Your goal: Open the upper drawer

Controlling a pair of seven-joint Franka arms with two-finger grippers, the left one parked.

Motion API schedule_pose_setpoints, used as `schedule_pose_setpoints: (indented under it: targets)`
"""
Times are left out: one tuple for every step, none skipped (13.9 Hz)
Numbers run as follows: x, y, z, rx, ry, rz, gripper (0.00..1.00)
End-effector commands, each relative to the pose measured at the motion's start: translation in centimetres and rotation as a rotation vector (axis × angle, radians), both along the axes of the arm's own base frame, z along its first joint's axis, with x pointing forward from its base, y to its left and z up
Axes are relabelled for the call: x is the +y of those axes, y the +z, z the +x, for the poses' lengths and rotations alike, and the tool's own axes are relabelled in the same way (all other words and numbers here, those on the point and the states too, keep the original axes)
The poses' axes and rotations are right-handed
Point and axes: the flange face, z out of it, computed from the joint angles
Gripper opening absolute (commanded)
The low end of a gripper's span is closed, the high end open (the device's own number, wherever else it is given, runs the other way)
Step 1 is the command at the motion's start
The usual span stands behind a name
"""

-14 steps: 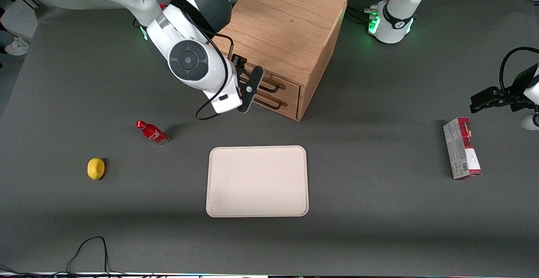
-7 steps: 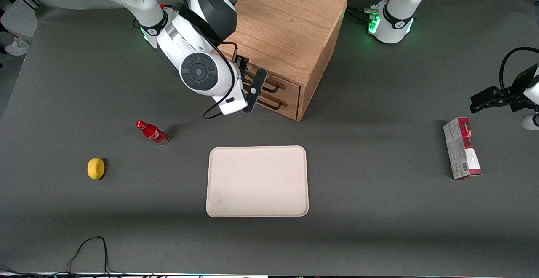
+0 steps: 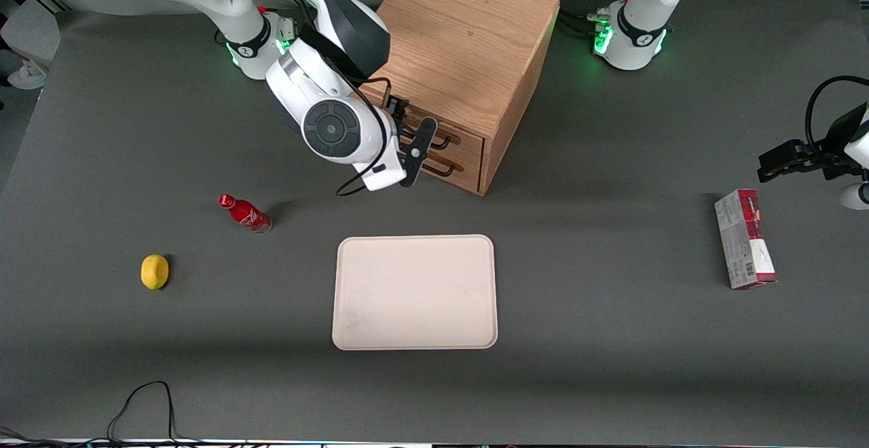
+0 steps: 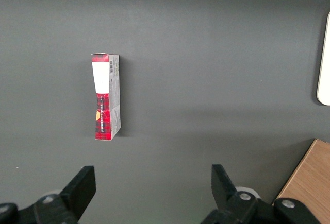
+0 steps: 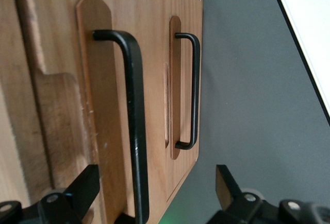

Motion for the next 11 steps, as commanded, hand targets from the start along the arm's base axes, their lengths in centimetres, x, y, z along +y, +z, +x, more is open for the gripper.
schedule_pose_setpoints:
  targets:
    - [1.49,-0.57,-0.7,0.006,0.026,0.031,1.0]
    - [1.58,-0.72,-0.75,0.006,0.027,0.031,1.0]
    - [1.61,-0.89,-0.68,0.005,0.025,0.032,1.0]
    - [1.66,-1.16,-0.6,0.006,0.023,0.033,1.0]
    - [1.75,-1.25,-0.62,0.005,0.024,0.034,1.0]
    - [1.76,-1.34,-0.61,0.006,0.024,0.033,1.0]
    - [1.68,-1.28,-0.51,0.004,0.023,0.033,1.0]
    - [1.68,-1.28,-0.51,0.004,0.024,0.034,1.0]
    - [1.62,-1.3,-0.45,0.003,0.023,0.033,1.0]
    - [1.72,-1.27,-0.44,-0.002,0.023,0.035,1.0]
    - [1.78,-1.43,-0.32,-0.007,0.02,0.039,1.0]
